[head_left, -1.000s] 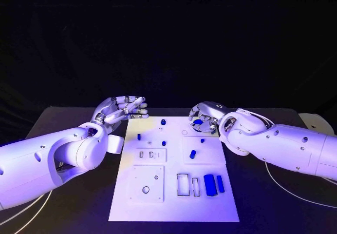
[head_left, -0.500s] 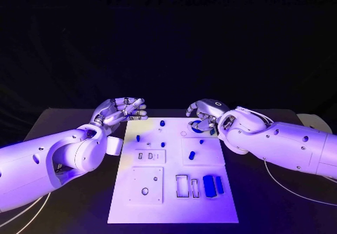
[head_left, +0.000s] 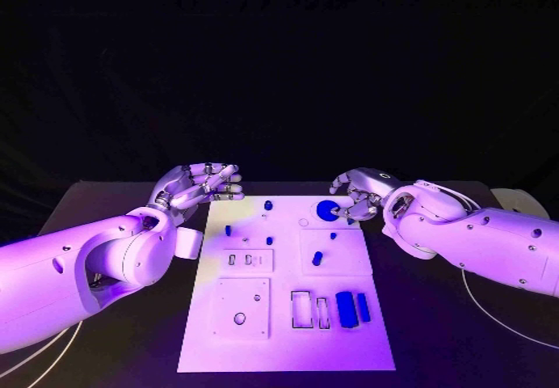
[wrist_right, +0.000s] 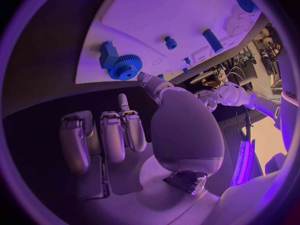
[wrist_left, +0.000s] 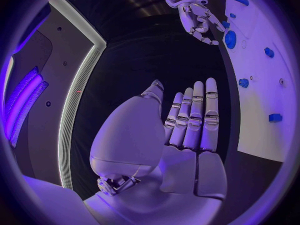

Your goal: Assemble the parts on the task board

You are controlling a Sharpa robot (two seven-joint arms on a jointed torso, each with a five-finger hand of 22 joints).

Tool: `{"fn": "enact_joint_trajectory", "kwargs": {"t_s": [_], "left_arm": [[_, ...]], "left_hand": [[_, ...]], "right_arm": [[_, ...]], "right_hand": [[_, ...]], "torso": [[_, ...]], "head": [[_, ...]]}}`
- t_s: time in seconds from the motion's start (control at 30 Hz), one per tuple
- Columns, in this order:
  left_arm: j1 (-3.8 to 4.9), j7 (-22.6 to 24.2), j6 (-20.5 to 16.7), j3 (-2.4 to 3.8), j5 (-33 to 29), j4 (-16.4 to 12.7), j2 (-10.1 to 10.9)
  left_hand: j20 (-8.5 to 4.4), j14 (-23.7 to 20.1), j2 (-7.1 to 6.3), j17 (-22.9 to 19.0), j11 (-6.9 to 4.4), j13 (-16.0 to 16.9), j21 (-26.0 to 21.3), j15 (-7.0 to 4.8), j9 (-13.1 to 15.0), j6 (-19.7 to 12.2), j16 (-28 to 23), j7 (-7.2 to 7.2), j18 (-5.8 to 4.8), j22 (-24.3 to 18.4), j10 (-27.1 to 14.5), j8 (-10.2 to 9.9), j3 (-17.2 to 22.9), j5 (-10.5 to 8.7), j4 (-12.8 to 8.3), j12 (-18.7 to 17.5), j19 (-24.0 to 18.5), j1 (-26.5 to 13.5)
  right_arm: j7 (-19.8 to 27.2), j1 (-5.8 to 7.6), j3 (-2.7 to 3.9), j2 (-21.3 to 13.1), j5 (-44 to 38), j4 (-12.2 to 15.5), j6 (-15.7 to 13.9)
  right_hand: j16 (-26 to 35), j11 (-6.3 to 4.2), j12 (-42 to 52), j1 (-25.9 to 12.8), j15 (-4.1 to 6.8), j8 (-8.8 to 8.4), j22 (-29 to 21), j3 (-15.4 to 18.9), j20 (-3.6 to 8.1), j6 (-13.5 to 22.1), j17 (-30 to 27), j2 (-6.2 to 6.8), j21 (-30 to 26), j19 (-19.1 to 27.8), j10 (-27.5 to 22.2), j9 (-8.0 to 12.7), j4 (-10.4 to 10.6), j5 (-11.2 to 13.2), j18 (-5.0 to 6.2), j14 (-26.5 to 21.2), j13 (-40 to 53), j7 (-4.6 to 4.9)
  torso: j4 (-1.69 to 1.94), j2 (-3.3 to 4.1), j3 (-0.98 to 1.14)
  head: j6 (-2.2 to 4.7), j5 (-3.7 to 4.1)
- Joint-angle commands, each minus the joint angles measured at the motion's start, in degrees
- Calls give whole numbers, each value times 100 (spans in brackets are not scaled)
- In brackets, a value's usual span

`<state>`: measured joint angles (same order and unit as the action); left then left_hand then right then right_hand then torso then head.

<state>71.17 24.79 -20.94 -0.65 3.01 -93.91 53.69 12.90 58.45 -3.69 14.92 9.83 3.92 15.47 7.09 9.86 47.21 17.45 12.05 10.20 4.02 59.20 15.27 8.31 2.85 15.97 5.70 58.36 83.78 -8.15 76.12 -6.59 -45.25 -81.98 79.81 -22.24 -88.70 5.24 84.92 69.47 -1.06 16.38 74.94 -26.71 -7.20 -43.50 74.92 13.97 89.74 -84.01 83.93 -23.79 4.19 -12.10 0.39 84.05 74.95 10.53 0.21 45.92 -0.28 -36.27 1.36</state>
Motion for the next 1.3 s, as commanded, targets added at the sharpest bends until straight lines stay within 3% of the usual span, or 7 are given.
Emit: {"fn": "enact_joint_trajectory", "kwargs": {"t_s": [0.03,0.27,0.37,0.63,1.3], "left_arm": [[7,31,103,4,-9,-19,-12],[7,28,101,4,-9,-8,-22],[7,23,99,4,-9,-6,-30],[7,16,91,4,-9,1,-37],[7,9,90,3,-9,13,-28]], "left_hand": [[-9,-38,32,5,28,-1,-31,8,-8,-35,-18,136,35,-5,2,-26,23,14,3,-19,32,14],[-8,-42,32,10,28,-1,-34,9,-9,-37,-22,135,35,-6,2,-29,24,14,4,-25,32,14],[-8,-42,32,10,28,-1,-34,9,-9,-37,-22,135,35,-6,2,-29,24,14,4,-25,32,14],[-8,-43,33,12,28,-1,-35,10,-9,-37,-23,136,35,-6,2,-30,24,14,5,-27,33,15],[-8,-43,33,12,28,-1,-35,10,-9,-37,-23,136,35,-6,2,-30,24,14,5,-27,33,15]], "right_arm": [[37,-11,1,-6,300,-35,259],[63,-61,1,116,436,-196,353],[71,-82,1,192,471,-287,360],[82,-113,1,309,530,-426,386],[62,-125,1,317,528,-463,501]], "right_hand": [[-28,42,-30,-52,-41,-28,1505,33,-35,58,1153,-27,25,-598,117,7,9,34,-39,517,923,1],[-33,42,-19,-26,-44,-19,1506,69,-40,40,1167,-75,26,-599,126,0,29,-4,-39,520,935,1],[-34,42,-13,-10,-44,-16,1506,76,-42,34,1170,-95,26,-599,131,-3,32,-25,-39,521,941,1],[-36,40,11,43,-43,0,1506,76,-43,3,1174,-136,26,-599,152,-12,25,-32,-39,522,966,-3],[-38,2,57,106,-16,123,1506,63,-25,-229,1177,-241,26,-599,193,-62,47,-57,-39,522,1014,-47]], "torso": [[0,-1,3],[15,4,1],[31,5,-9],[23,0,-16],[12,0,-12]], "head": [[5,13],[-4,22],[-17,34],[-32,26],[-58,22]]}}
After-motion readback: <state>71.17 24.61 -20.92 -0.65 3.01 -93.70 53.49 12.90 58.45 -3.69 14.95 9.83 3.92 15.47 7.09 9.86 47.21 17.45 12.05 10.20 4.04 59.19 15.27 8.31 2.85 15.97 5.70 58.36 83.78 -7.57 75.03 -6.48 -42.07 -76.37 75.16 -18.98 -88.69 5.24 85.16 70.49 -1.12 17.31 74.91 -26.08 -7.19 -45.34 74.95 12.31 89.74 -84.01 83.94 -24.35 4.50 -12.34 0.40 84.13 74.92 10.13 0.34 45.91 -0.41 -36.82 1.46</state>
